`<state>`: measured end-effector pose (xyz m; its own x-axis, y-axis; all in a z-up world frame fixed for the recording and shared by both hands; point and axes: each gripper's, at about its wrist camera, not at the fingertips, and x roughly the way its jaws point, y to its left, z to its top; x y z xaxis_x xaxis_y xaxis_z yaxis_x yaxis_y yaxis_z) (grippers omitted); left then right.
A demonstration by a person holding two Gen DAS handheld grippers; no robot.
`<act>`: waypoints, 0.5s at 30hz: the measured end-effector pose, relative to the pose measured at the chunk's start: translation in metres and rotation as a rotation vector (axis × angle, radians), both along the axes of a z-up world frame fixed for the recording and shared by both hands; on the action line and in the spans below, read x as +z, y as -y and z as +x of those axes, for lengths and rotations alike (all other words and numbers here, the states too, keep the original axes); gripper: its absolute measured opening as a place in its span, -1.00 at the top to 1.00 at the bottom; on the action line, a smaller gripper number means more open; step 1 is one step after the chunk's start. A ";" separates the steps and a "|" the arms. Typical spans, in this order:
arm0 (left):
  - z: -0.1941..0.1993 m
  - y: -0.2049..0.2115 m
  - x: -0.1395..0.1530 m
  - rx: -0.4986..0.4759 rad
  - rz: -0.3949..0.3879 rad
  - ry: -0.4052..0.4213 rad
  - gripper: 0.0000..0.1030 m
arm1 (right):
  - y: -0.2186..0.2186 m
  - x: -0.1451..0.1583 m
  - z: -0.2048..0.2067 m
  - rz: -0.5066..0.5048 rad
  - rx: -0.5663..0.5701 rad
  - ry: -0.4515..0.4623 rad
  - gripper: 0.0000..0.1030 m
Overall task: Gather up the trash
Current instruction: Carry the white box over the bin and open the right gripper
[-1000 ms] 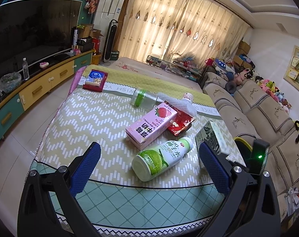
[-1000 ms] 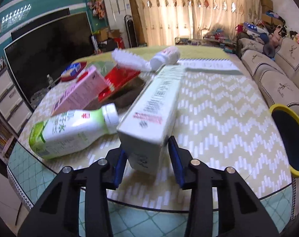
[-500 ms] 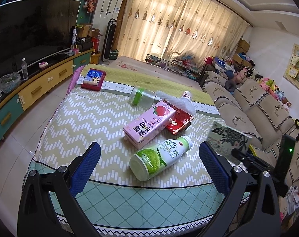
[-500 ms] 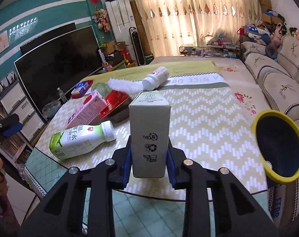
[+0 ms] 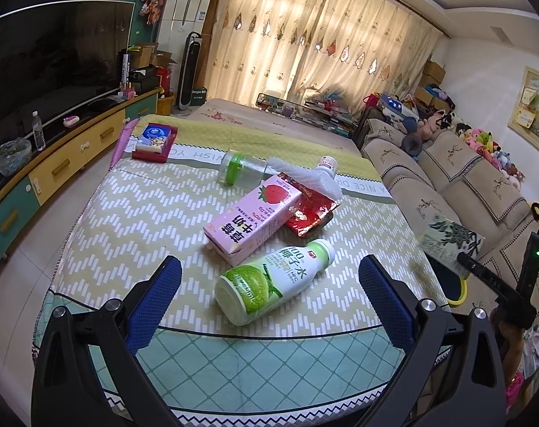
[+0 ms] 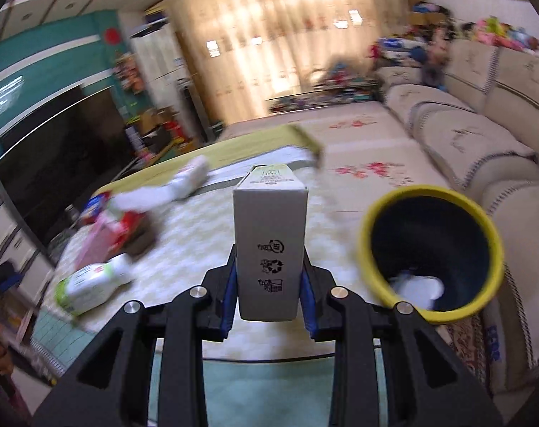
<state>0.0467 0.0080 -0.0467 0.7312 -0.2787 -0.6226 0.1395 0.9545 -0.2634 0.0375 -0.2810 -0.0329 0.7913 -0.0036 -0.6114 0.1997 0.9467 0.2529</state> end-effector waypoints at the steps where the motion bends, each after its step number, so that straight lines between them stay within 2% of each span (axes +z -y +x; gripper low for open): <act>1: 0.001 0.002 -0.001 -0.003 0.002 -0.003 -0.90 | 0.009 -0.002 -0.001 -0.004 -0.027 -0.004 0.44; 7: 0.005 0.011 -0.005 -0.015 0.021 -0.019 -0.90 | 0.079 -0.026 0.005 -0.031 -0.226 -0.083 0.44; 15: 0.009 0.022 -0.016 -0.032 0.050 -0.054 -0.90 | 0.125 -0.064 0.020 -0.066 -0.365 -0.184 0.42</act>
<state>0.0558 -0.0137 -0.0625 0.6874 -0.2686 -0.6748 0.1570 0.9621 -0.2231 0.0580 -0.4058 -0.0972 0.6079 -0.3081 -0.7318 0.5618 0.8182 0.1222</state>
